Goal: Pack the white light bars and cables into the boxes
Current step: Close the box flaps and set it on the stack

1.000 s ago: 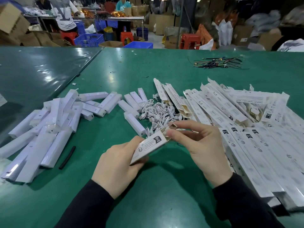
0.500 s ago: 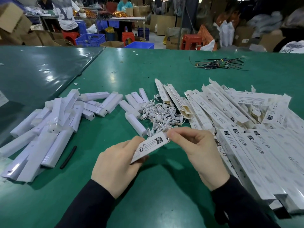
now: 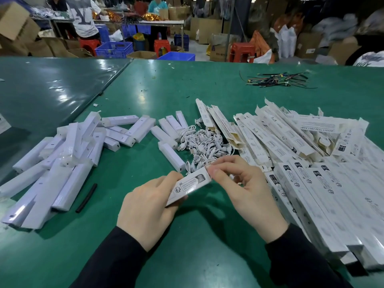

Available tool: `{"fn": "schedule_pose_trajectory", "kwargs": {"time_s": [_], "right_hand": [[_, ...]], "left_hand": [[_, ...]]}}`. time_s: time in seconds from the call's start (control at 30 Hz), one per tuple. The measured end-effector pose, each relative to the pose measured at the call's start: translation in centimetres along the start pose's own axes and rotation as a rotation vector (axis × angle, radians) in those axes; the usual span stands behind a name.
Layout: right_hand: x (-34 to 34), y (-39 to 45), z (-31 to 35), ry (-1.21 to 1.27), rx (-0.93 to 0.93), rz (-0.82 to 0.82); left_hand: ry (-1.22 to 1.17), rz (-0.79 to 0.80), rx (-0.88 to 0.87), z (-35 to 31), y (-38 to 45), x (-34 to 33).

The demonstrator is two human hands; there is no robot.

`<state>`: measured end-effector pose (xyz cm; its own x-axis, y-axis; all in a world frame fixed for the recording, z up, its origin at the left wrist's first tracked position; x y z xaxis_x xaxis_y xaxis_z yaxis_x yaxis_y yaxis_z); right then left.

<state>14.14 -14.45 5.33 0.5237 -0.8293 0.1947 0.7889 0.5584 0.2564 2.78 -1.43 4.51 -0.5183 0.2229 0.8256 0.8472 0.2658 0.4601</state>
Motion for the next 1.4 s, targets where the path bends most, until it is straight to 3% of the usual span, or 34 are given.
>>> {"fn": "schedule_pose_trajectory", "kwargs": {"time_s": [0.2, 0.37, 0.57, 0.73, 0.97, 1.4], "right_hand": [[-0.8, -0.4, 1.3, -0.06, 0.059, 0.083], [0.2, -0.3, 1.7, -0.106, 0.112, -0.041], [-0.7, -0.1, 1.1, 0.053, 0.086, 0.131], [-1.9, -0.4, 1.1, 0.008, 0.049, 0.303], [-0.5, 0.0, -0.1, 0.082, 0.001, 0.052], [-2.3, -0.3, -0.2, 0.165, -0.04, 0.192]], "left_hand": [[-0.099, 0.016, 0.007, -0.5, 0.0, 0.0], [-0.474, 0.083, 0.127, -0.7, 0.1, -0.8], [-1.334, 0.353, 0.241, -2.2, -0.1, -1.6], [-1.408, 0.305, 0.263, -2.9, -0.2, -2.0], [-1.38, 0.182, 0.345, -1.8, 0.3, -2.0], [-1.34, 0.24, 0.378, -1.8, 0.1, -2.6]]}}
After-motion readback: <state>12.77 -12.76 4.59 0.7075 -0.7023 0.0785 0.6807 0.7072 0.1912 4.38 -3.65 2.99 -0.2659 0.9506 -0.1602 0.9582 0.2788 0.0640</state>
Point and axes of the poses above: each hand's wrist, its own y-axis towards the middle knuckle, its own x-axis out of the back of the hand, z = x × y, the point moved 7 cm from there along y, towards the middle knuckle
